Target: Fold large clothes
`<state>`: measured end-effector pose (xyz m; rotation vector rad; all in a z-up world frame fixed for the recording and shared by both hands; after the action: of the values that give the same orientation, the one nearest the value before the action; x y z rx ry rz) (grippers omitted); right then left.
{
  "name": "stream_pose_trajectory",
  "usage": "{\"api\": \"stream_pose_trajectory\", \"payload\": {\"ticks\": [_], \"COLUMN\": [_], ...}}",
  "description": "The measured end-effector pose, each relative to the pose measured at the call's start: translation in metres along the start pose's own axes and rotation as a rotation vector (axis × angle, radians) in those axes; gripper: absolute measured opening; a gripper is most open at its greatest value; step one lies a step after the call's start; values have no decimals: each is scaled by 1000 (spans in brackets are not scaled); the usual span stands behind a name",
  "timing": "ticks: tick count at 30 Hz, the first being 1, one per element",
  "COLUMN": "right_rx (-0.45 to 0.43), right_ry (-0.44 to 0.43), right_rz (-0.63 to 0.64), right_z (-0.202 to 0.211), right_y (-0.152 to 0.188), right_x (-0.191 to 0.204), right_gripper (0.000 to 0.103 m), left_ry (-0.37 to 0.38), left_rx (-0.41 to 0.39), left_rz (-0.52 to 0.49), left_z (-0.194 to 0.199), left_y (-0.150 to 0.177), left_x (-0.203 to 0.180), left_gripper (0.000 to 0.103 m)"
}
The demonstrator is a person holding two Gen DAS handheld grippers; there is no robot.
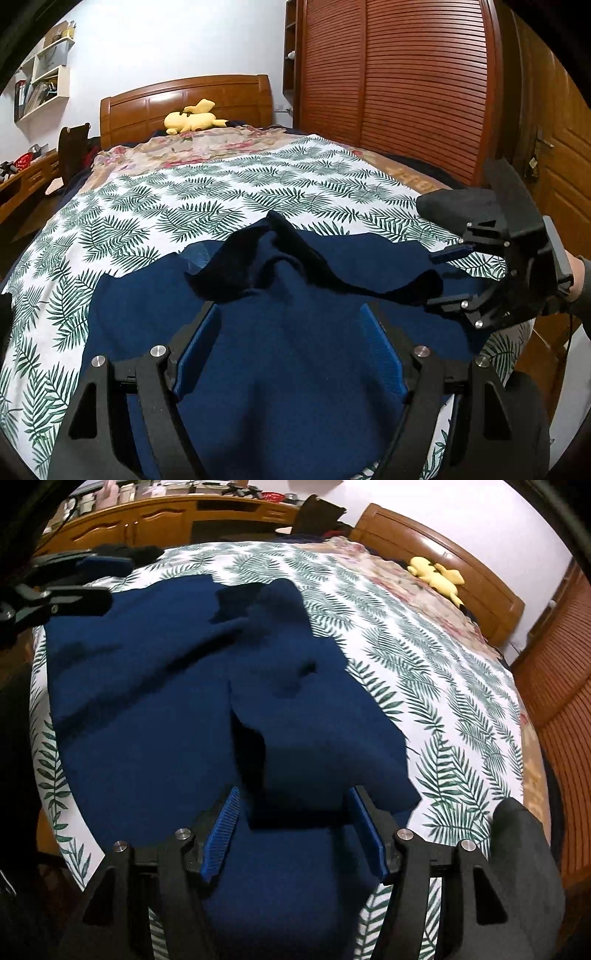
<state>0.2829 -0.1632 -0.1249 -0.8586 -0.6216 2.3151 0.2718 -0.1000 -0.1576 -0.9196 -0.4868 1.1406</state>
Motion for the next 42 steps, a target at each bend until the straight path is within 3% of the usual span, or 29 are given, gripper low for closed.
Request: {"api": "stream_pose_trajectory", "payload": {"ticks": [4,5,7,8,14,19,24,32,35,39,42], "right_rx": [19,28,25,13,-51,-43,45,241,267,209,166], "right_ry": [14,7,12,39,178,299,378,445,431,416,337], "right_rz": [-1,1,13,15,-79,-167,-276,-386,-413,-454,-486], "right_z": [-12,-13,-14,-15,-18,-41,-84,-152,-162,-142,-135], "right_y": [-1,-2,-8,-15,-60,-88,-93,-74,-77,-80,-79], "right_x": [-9,-8,-12,-18,-83,-138,-181,-201,-200,-199,-193], "right_gripper": [59,51,11,6,5,4,5,5,20,52,53], "left_ry": [-5,-7,-12,-15,-8,-10,-27,-66,-74,-79,-75], "left_rx": [-2,-1,1,3,-28,-34,-26,-19,-14,-14,-15], "left_rz": [2,3,5,5,18,26,31,63,71,76,77], "left_z": [1,1,2,3,18,25,30,41,42,43,42], "left_y": [0,0,2,2,-1,0,5,14,16,15,15], "left_x": [2,3,4,6,12,19,28,52,57,59,58], "left_gripper": [78,78,78,78,78,78,78,78,78,78,78]}}
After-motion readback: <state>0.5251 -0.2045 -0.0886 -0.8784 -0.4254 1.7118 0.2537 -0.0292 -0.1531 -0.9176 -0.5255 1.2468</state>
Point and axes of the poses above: each gripper's, at about its wrist camera, not at the fingertips, and z roughly against the way its jaws point, x to its left, y to its underside, the point moved 10 cm from there along -z, roughly the way its jaws point, and after that the axes turned 7 degrees about y, right-handed, at the moved point
